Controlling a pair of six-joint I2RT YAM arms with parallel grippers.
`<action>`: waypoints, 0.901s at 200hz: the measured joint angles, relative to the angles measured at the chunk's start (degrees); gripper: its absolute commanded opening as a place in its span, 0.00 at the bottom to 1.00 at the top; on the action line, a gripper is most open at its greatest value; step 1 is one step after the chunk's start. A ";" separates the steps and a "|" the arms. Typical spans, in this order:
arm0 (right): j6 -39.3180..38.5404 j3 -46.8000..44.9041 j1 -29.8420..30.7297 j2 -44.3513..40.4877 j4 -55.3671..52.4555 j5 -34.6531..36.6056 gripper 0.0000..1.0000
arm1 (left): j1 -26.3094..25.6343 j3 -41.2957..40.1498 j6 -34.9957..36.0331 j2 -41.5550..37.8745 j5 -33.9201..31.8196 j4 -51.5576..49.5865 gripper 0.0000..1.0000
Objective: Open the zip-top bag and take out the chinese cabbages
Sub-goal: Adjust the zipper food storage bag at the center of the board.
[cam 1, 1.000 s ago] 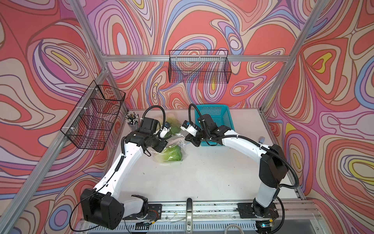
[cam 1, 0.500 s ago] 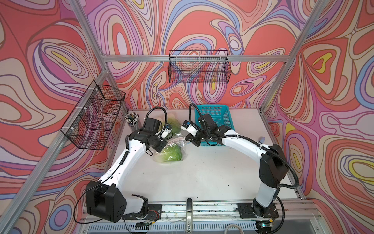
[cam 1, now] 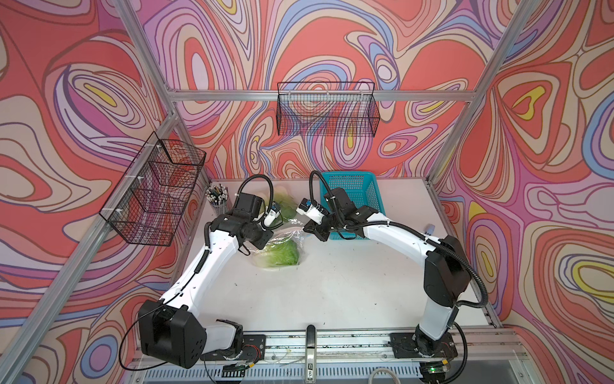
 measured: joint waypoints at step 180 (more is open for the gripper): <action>6.08 -2.71 -0.02 -10.29 4.37 -2.03 0.72 | -0.46 1.11 -8.72 -8.44 8.50 -3.32 0.00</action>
